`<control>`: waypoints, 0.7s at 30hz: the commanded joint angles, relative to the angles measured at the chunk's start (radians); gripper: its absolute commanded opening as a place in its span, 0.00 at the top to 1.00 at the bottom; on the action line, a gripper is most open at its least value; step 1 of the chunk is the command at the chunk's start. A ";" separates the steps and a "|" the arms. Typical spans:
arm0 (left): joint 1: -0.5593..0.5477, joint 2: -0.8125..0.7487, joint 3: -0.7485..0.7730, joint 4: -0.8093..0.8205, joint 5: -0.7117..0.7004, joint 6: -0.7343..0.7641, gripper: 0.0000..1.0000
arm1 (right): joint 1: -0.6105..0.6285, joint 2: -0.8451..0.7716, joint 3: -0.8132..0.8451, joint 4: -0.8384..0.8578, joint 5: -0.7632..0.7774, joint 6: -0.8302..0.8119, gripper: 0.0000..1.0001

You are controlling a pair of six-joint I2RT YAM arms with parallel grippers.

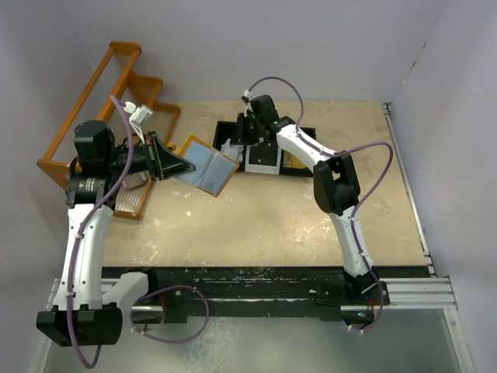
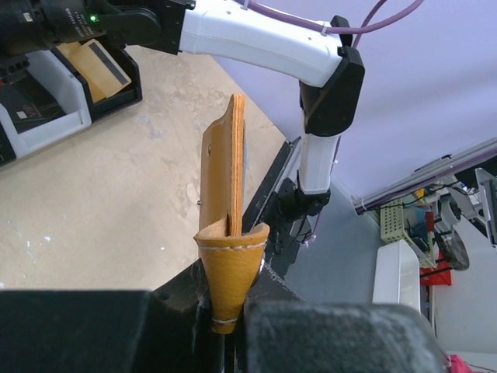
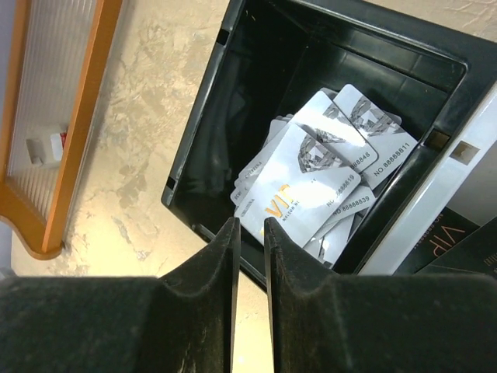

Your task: Take the credit cards out of the card holder

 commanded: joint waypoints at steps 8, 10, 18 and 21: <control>0.004 -0.026 -0.001 0.212 0.070 -0.165 1.00 | 0.003 -0.172 -0.006 -0.011 0.012 -0.027 0.67; 0.004 -0.026 -0.010 0.261 0.075 -0.210 1.00 | 0.003 -0.261 -0.084 0.029 -0.034 -0.021 0.54; 0.004 -0.022 -0.073 0.487 0.091 -0.451 1.00 | -0.018 -0.783 -0.691 0.520 -0.452 0.123 0.20; 0.003 -0.018 -0.086 0.557 0.096 -0.530 1.00 | -0.026 -0.927 -0.890 0.732 -0.614 0.220 0.13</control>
